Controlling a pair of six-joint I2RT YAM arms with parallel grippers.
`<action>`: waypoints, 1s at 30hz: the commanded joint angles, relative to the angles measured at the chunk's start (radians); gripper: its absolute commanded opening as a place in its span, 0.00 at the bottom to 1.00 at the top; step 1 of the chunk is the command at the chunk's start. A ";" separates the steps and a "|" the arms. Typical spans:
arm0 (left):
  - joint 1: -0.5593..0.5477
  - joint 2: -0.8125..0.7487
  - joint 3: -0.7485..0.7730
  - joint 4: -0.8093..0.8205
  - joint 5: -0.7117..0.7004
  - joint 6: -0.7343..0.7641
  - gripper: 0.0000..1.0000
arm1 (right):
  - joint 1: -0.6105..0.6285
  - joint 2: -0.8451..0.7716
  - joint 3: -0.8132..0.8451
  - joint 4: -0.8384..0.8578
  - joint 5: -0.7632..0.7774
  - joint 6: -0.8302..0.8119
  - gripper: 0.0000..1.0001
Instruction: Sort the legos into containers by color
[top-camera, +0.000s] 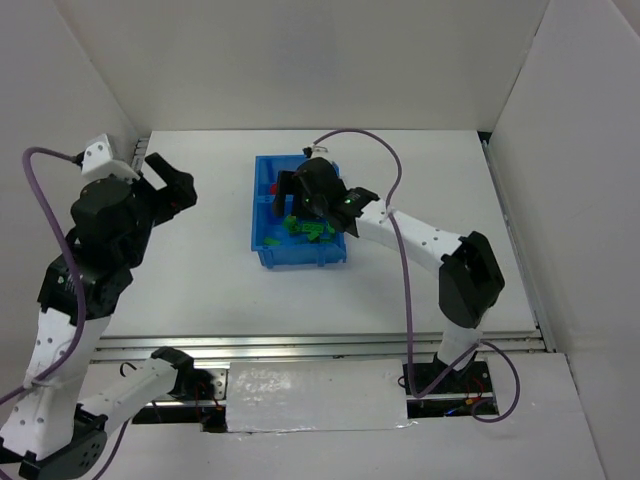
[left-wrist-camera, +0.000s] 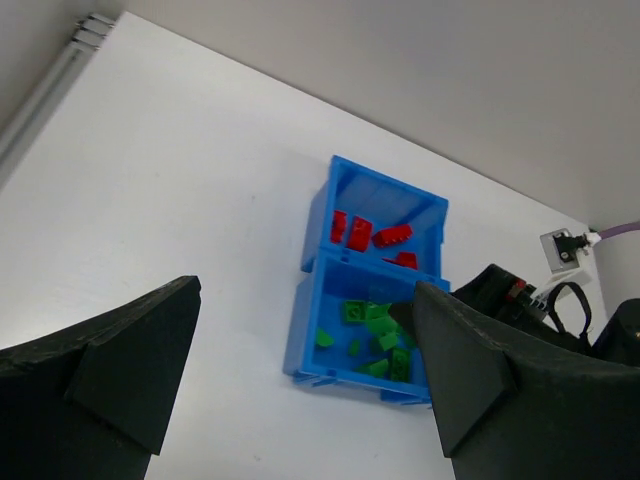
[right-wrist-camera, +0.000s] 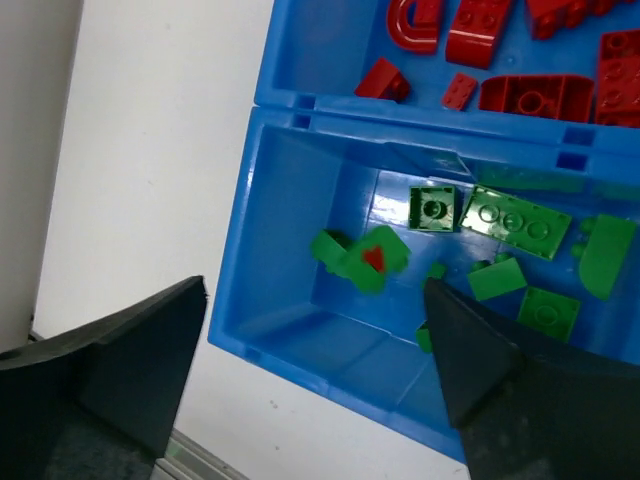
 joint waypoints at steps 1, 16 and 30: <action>0.010 -0.003 -0.038 -0.114 -0.064 0.051 1.00 | 0.003 0.023 0.108 -0.094 0.005 -0.015 1.00; 0.012 -0.244 -0.066 -0.261 -0.250 0.093 1.00 | 0.069 -0.933 -0.217 -0.473 0.422 -0.110 1.00; -0.004 -0.566 -0.123 -0.330 -0.245 0.140 1.00 | 0.068 -1.373 -0.090 -0.955 0.573 -0.071 1.00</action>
